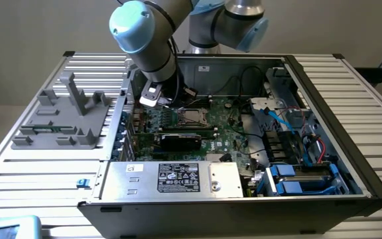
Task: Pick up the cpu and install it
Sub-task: 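Install the first cpu locking lever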
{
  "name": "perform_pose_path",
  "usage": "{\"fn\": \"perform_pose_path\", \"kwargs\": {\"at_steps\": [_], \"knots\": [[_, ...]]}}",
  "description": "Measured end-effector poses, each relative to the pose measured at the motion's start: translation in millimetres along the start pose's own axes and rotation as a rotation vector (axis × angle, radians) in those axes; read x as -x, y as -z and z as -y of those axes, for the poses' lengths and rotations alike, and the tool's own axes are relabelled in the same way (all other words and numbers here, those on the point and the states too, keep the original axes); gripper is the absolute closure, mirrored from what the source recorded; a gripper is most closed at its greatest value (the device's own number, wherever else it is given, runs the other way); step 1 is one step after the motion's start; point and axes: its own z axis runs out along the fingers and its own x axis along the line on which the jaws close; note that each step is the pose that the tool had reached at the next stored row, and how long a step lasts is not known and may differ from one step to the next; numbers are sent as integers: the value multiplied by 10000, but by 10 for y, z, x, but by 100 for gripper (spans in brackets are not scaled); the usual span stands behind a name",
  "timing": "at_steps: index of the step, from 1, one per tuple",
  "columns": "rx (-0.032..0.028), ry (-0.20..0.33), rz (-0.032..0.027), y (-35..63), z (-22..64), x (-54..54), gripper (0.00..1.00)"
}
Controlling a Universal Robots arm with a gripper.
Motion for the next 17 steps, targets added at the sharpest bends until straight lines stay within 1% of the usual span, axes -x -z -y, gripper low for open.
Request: {"fn": "perform_pose_path", "kwargs": {"at_steps": [3,7,12,17], "knots": [[-13,-2,-23,4,-4,8,89],[-46,6,-52,12,-9,17,89],[-45,0,-55,17,-14,27,89],[-89,-36,-42,29,-30,28,89]]}}
